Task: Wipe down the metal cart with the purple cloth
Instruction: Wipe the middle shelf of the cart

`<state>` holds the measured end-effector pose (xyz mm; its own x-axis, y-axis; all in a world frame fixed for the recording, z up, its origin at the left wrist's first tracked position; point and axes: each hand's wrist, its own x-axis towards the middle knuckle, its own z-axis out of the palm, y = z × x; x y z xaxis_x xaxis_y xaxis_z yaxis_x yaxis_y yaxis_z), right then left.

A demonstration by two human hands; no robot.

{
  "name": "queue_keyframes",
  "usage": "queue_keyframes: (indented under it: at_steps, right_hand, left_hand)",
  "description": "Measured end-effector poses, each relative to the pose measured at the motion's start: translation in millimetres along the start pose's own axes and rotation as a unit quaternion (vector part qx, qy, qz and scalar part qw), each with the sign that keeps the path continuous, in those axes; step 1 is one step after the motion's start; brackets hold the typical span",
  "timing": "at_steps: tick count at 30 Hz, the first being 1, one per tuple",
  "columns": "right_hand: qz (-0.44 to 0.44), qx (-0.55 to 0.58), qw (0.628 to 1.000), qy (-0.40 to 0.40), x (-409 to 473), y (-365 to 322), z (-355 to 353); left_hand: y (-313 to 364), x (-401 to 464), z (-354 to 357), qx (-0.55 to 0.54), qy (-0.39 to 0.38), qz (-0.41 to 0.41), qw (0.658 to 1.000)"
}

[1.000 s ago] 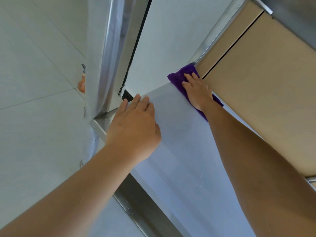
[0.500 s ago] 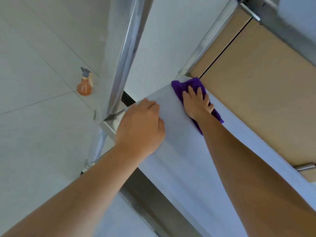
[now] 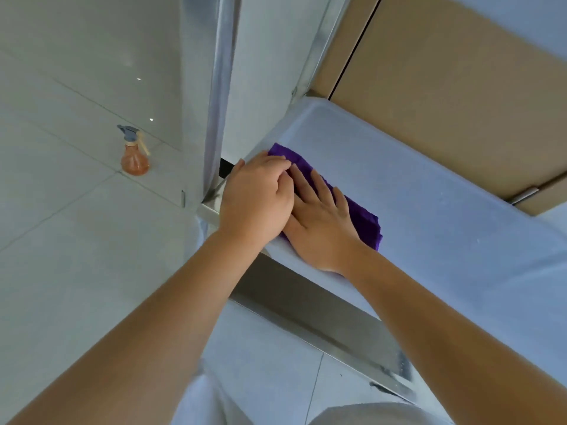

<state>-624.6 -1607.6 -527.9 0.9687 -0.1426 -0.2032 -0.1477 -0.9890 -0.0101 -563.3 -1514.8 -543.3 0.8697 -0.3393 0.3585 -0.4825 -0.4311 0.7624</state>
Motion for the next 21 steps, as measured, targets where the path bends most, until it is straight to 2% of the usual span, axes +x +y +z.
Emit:
queue_keyframes:
  at_steps: [4, 9, 12, 17, 21]
  right_hand:
    - [-0.021, -0.019, 1.0, 0.011, -29, -2, 10]
    - [0.006, 0.007, 1.0, 0.027, -59, 0, 15]
    - [-0.009, -0.007, 1.0, 0.011, -80, 22, 17]
    - [-0.017, -0.011, 0.999, -0.031, -93, 52, 13]
    - [-0.039, 0.014, 0.999, -0.018, -85, 60, 14]
  left_hand:
    - [2, -7, -5, 0.018, -0.023, -0.008, 1.0]
    - [1, -12, -7, 0.046, -0.043, 0.014, 0.998]
    - [-4, -9, -7, 0.042, -0.051, 0.027, 0.997]
    - [4, -21, 0, 0.017, -0.061, 0.112, 0.992]
    - [33, -43, 21, 0.006, -0.108, 0.102, 0.989]
